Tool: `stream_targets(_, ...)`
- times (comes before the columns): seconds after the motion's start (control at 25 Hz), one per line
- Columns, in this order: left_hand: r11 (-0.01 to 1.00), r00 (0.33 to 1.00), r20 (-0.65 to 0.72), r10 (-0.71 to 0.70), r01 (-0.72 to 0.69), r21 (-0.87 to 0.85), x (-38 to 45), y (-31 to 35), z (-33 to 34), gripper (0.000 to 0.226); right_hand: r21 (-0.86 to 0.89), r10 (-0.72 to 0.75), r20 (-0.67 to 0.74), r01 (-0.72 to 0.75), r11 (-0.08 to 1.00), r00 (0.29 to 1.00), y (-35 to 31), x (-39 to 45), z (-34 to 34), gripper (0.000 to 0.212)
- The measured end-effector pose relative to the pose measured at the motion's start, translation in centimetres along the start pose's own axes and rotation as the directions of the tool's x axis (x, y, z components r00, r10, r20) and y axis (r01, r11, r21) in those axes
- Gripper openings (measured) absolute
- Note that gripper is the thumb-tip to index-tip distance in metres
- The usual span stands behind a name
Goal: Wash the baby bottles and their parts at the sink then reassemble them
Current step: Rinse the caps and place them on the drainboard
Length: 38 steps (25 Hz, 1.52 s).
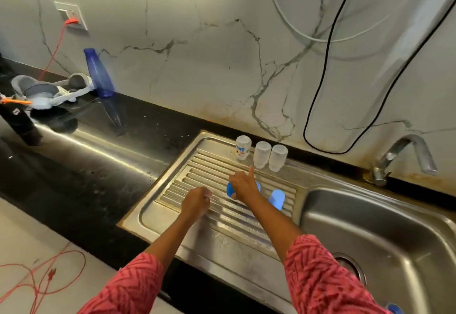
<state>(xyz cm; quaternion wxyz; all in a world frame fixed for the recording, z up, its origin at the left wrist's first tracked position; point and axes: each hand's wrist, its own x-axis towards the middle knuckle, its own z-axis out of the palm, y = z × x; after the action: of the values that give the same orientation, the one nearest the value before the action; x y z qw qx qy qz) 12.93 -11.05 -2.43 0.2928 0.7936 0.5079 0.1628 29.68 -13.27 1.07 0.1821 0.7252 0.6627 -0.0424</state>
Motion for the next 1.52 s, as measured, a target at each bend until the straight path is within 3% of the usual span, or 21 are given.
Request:
stream_targets(0.08, 0.998, 0.995, -0.092, 0.030, -0.035, -0.054, 0.4, 0.4, -0.3, 0.017, -0.009, -0.011, -0.034, 0.011, 1.000, 0.999, 0.3, -0.1, -0.3, 0.059)
stream_targets(0.16, 0.989, 0.975, -0.210, 0.072, -0.098, -0.113, 0.3, 2.0, -0.3, 0.012, 0.081, -0.013, -0.164, 0.027, 0.996, 0.986, 0.7, -0.9, -0.4, 0.057)
stream_targets(0.28, 0.978, 0.943, -0.322, 0.089, -0.144, -0.152, 0.5, 7.3, 1.1, 0.013, 0.206, 0.088, -0.544, 0.031, 0.978, 0.834, 3.3, -3.9, -0.6, 0.036)
stream_targets(0.32, 0.969, 0.940, -0.327, 0.104, -0.169, -0.178, 0.5, 9.6, 2.2, 0.012, 0.256, 0.142, -0.578, 0.014, 0.966, 0.804, 4.8, -5.1, -0.3, 0.031)
stream_targets(0.4, 0.936, 0.949, -0.271, 0.164, -0.236, -0.260, -0.1, 14.0, 5.0, 0.013, 0.369, 0.280, -0.505, -0.089, 0.925, 0.817, 7.6, -8.2, 0.5, 0.029)
stream_targets(0.48, 0.884, 0.945, -0.144, 0.295, -0.327, -0.336, -2.0, 18.4, 9.3, 0.017, 0.484, 0.466, -0.456, -0.228, 0.845, 0.759, 11.4, -13.2, 3.7, 0.034)
stream_targets(0.6, 0.876, 0.883, 0.185, 0.432, -0.362, -0.319, -6.2, 22.7, 16.4, 0.023, 0.613, 0.644, -0.187, -0.425, 0.667, 0.742, 16.1, -21.2, 10.9, 0.035)
stream_targets(0.72, 0.940, 0.803, 0.488, 0.341, -0.277, -0.201, -9.0, 23.9, 22.2, 0.021, 0.554, 0.643, 0.204, -0.629, 0.546, 0.738, 19.2, -27.5, 18.6, 0.028)
stream_targets(0.8, 0.967, 0.771, 0.585, 0.252, -0.216, -0.133, -9.7, 24.2, 25.1, 0.021, 0.516, 0.561, 0.405, -0.687, 0.512, 0.722, 21.3, -30.4, 22.6, 0.020)
stream_targets(0.88, 0.977, 0.757, 0.627, 0.184, -0.209, -0.034, -10.0, 24.1, 27.3, 0.022, 0.504, 0.466, 0.512, -0.692, 0.517, 0.722, 22.7, -31.8, 25.7, 0.014)
stream_targets(1.0, 0.990, 0.766, 0.641, 0.052, -0.126, 0.070, -10.3, 23.5, 29.6, 0.019, 0.512, 0.331, 0.526, -0.603, 0.612, 0.783, 23.1, -30.9, 28.8, 0.020)
stream_targets(1.16, 0.998, 0.785, 0.616, -0.064, 0.032, 0.063, -10.1, 22.3, 31.4, 0.014, 0.413, 0.207, 0.563, -0.490, 0.767, 0.800, 22.2, -28.4, 30.7, 0.027)
stream_targets(1.24, 0.995, 0.780, 0.618, -0.100, 0.062, 0.082, -10.7, 22.1, 31.7, 0.014, 0.412, 0.185, 0.552, -0.458, 0.788, 0.813, 22.1, -27.7, 31.5, 0.028)
stream_targets(1.36, 0.987, 0.764, 0.626, -0.158, 0.145, 0.073, -11.5, 22.2, 32.2, 0.016, 0.491, 0.193, 0.492, -0.454, 0.744, 0.849, 22.6, -27.7, 30.1, 0.018)
stream_targets(1.4, 0.975, 0.760, 0.620, -0.194, 0.221, 0.034, -11.8, 22.8, 32.2, 0.016, 0.548, 0.206, 0.452, -0.452, 0.704, 0.868, 23.0, -27.6, 29.5, 0.012)
stream_targets(1.44, 0.945, 0.751, 0.616, -0.236, 0.325, -0.035, -12.0, 23.6, 32.1, 0.017, 0.603, 0.222, 0.415, -0.450, 0.659, 0.882, 23.5, -27.5, 28.7, 0.021)
stream_targets(1.52, 0.816, 0.709, 0.642, -0.291, 0.534, -0.219, -11.9, 25.9, 31.5, 0.022, 0.685, 0.269, 0.278, -0.387, 0.617, 0.922, 24.7, -27.1, 26.4, 0.021)
